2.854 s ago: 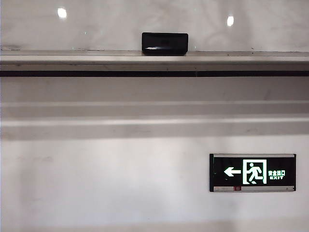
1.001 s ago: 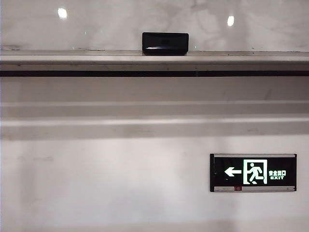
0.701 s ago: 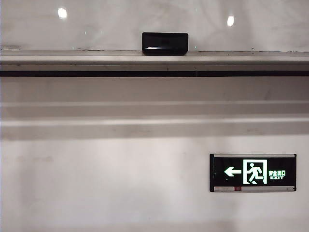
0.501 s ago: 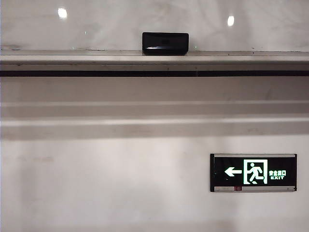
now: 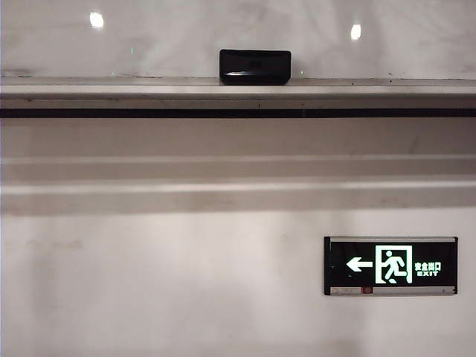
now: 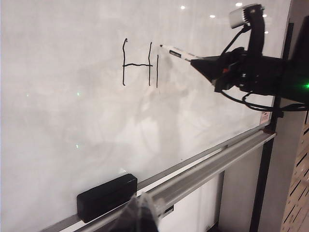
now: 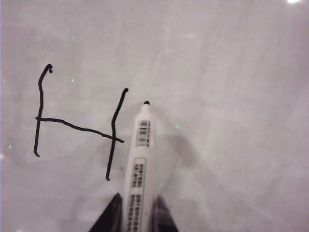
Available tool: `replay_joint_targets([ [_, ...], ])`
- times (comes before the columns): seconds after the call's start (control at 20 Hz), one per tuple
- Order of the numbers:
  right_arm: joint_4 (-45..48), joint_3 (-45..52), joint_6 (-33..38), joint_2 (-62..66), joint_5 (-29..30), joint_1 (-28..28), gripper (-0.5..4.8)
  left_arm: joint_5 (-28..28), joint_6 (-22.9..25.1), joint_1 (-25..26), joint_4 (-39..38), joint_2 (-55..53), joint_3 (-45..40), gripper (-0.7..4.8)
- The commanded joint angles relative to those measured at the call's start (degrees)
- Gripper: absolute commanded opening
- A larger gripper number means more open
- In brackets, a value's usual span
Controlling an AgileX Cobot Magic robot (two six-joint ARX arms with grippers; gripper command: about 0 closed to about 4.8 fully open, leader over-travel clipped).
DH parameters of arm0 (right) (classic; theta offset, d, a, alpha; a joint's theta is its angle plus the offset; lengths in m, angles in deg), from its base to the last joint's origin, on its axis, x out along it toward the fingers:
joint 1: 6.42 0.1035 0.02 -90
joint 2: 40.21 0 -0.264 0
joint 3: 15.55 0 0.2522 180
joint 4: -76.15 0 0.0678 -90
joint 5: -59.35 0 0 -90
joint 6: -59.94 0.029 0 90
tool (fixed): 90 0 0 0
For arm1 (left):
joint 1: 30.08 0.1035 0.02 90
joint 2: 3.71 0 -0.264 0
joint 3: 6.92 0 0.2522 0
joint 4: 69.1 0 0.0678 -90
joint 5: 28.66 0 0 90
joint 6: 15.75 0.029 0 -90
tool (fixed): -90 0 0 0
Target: Take a marker from the whiteboard tray, write "Hi!" on the whiteboard, and then put the marker back vertically into the whiteboard tray.
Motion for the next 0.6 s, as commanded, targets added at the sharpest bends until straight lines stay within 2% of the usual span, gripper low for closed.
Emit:
replay_joint_targets([
  [0.05, 1.3, -0.2, -0.2, 0.4, 0.4, 0.1, -0.01, -0.8, 0.0, 0.0, 0.6, 0.1, 0.3, -0.06],
  [0.3, 1.6, -0.2, -0.3, 0.5, -2.4, 0.1, -0.01, -0.8, 0.0, 0.0, 0.7, 0.1, 0.3, -0.06],
  [0.6, 1.5, -0.2, -0.1, 0.5, 0.8, 0.1, -0.01, -0.8, 0.0, 0.0, 0.6, 0.1, 0.3, -0.06],
])
